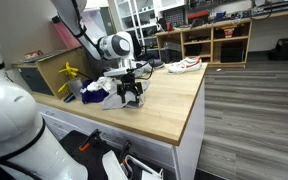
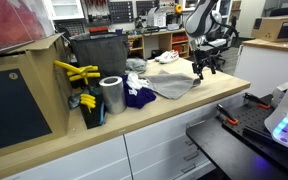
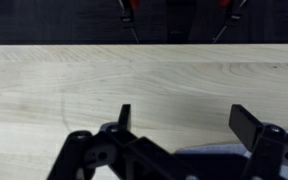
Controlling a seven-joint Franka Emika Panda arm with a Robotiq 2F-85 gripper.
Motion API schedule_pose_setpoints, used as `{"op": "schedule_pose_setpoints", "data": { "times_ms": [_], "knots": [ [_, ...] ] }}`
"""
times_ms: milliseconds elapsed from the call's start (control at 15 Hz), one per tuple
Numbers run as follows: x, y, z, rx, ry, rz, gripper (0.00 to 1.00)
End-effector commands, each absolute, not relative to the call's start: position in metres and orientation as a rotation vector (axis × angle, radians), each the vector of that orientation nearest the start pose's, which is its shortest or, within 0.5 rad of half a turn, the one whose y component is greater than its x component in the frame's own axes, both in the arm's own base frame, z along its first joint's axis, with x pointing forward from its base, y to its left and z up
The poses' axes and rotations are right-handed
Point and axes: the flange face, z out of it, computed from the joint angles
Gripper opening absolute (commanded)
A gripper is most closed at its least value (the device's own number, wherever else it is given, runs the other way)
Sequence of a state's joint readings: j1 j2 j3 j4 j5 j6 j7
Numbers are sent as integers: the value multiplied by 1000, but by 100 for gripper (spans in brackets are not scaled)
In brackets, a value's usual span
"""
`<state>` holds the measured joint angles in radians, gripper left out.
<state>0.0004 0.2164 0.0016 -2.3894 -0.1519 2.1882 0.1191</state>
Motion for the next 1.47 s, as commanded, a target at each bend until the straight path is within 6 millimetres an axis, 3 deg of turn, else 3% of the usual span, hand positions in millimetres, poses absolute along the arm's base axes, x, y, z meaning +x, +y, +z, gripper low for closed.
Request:
{"op": "schedule_pose_setpoints", "data": {
  "times_ms": [0,600,1133,1200,1267,1400],
  "knots": [
    [442,-9,199,-3301,70,621,100],
    [455,11,176,-3537,104,405,100],
    [481,23,161,-3608,109,201,100],
    [484,24,162,-3621,81,174,75],
    [487,25,163,-3628,63,149,74],
    [493,25,165,-3641,21,115,58]
  ]
}}
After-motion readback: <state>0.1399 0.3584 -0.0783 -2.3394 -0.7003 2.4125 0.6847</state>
